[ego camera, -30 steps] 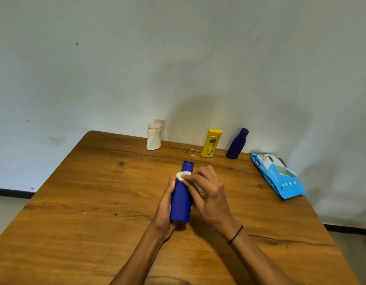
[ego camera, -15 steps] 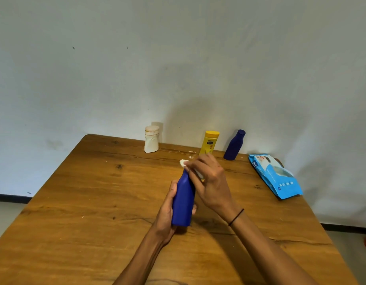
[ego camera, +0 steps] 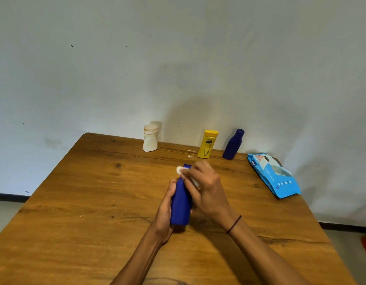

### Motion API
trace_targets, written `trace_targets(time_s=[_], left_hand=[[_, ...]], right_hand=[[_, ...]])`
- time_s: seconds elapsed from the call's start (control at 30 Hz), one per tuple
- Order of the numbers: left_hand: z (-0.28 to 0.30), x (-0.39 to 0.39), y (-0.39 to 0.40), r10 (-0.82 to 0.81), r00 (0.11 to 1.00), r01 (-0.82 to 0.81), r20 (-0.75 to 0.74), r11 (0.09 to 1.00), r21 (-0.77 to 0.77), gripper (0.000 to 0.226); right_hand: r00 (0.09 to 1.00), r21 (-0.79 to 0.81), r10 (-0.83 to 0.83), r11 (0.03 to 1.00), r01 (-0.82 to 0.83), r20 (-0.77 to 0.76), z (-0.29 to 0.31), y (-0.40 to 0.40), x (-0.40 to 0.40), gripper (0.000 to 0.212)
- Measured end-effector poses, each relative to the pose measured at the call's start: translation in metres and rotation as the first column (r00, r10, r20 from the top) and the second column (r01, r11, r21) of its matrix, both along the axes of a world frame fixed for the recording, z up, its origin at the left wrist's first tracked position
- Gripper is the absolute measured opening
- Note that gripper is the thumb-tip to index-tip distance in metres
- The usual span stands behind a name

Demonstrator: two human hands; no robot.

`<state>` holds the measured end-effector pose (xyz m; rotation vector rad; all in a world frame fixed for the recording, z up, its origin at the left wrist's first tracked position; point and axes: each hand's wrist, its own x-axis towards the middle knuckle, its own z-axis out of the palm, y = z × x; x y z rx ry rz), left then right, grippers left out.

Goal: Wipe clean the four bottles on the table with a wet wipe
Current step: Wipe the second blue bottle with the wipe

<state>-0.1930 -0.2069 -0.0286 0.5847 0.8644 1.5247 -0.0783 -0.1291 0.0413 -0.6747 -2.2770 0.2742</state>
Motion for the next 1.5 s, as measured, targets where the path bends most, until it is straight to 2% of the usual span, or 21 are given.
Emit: trace_targets(time_s=[0.1,0.17,0.23,0.37,0.43,0.5,0.63,0.77,0.87,0.93,1.07,1.17,1.3,1.37,1.5], left_hand=[[-0.001,-0.001,0.0,-0.016,1.0,0.018,-0.024,0.997,0.07,0.04],[-0.004,-0.003,0.0,-0.005,1.0,0.004,0.005,0.996,0.093,0.043],[-0.002,-0.001,-0.002,0.022,0.998,-0.024,0.055,0.999,0.033,0.048],[-0.007,-0.006,-0.001,0.069,0.987,-0.059,0.144,0.996,-0.072,0.07],[-0.009,-0.008,0.0,0.05,0.984,-0.035,0.168,0.995,-0.091,0.086],[-0.014,-0.01,0.002,0.024,0.986,-0.01,0.168,0.997,-0.081,0.095],[-0.016,-0.008,0.004,0.022,0.998,-0.017,0.057,0.996,-0.09,0.112],[-0.008,0.0,0.0,0.001,0.999,-0.004,-0.047,0.997,-0.074,0.107],[-0.008,0.002,0.002,0.03,0.996,-0.033,-0.081,0.999,-0.03,0.1],[-0.008,0.001,0.002,0.034,0.997,-0.036,-0.07,0.999,-0.032,0.092],[-0.011,0.0,0.0,0.014,0.999,-0.016,-0.028,0.999,-0.048,0.095],[-0.008,-0.002,-0.001,0.021,0.999,-0.017,0.037,0.995,-0.099,0.104],[-0.011,-0.007,0.006,0.04,0.998,-0.035,0.044,0.995,-0.094,0.105],[-0.011,-0.005,0.007,0.03,0.998,-0.025,0.06,0.996,-0.09,0.1],[-0.011,0.0,0.002,-0.029,1.0,0.03,0.008,0.992,-0.126,0.089]], right_hand=[[0.995,-0.021,-0.094,0.995,0.094,-0.042,0.008,0.009,-0.01,0.013],[0.997,-0.021,-0.072,0.997,0.072,-0.029,0.004,0.002,-0.011,0.015],[1.0,-0.027,-0.002,1.0,0.002,0.007,-0.004,-0.01,-0.007,0.022],[0.977,-0.04,0.187,0.982,-0.184,0.1,-0.025,-0.041,0.007,0.025],[0.965,-0.022,0.212,0.977,-0.211,0.154,-0.033,-0.053,0.014,0.024],[0.954,0.01,0.231,0.971,-0.237,0.19,-0.036,-0.053,0.02,0.022],[0.922,0.078,0.27,0.95,-0.302,0.277,-0.028,-0.04,0.021,0.022],[0.965,0.134,0.125,0.978,-0.159,0.232,-0.019,-0.015,0.007,0.026],[0.995,0.017,-0.028,1.0,0.026,0.095,-0.01,0.007,-0.003,0.027],[0.996,-0.045,-0.069,0.996,0.072,0.057,-0.008,0.015,-0.007,0.028],[0.998,-0.063,0.021,0.998,-0.017,0.059,-0.016,-0.006,0.001,0.032],[0.983,-0.009,0.14,0.99,-0.14,0.121,-0.03,-0.034,0.018,0.032],[0.946,0.063,0.255,0.96,-0.272,0.201,-0.053,-0.054,0.036,0.034],[0.939,0.104,0.258,0.952,-0.287,0.228,-0.055,-0.054,0.04,0.034],[0.967,0.141,0.17,0.97,-0.198,0.189,-0.044,-0.036,0.03,0.029]])
